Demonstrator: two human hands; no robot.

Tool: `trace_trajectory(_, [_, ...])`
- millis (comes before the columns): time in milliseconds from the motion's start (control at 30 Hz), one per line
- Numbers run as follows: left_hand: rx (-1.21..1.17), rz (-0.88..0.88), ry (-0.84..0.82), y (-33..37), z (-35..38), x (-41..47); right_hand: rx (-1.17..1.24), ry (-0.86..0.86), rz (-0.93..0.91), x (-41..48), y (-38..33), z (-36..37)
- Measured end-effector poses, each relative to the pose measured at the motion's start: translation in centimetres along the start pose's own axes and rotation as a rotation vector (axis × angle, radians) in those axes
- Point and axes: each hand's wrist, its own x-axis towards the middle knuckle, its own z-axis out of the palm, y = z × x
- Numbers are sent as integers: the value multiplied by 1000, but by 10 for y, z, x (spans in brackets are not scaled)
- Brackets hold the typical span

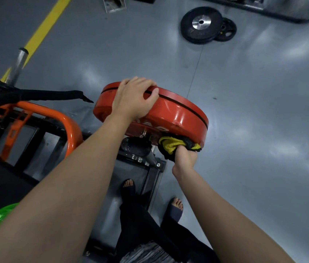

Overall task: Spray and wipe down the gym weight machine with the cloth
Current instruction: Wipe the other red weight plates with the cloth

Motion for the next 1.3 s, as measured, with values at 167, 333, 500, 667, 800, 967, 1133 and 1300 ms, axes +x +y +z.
trace_trajectory(167, [-66,-21,-1,-16,-9,-3,210,119,142,8,4,6])
trace_trajectory(333, [-255,-122,8,-53,-7,0,-113,56,-14,6,9,7])
trace_trajectory(500, [-439,-249,-24,-98,-4,1,-308,40,-183,-9,14,15])
trace_trajectory(667, [-238,-369,-123,-136,-8,-5,-455,-37,-396,-31,11,32])
trace_trajectory(800, [-260,-361,40,-110,-15,-6,-291,-13,-273,-21,14,30])
trace_trajectory(967, [-309,-115,30,-14,-6,8,235,207,113,10,7,18])
trace_trajectory(1133, [5,-97,81,-6,8,10,-128,29,-163,-20,13,48])
trace_trajectory(1300, [-19,-111,40,-14,1,11,-248,-73,-207,-35,-1,47])
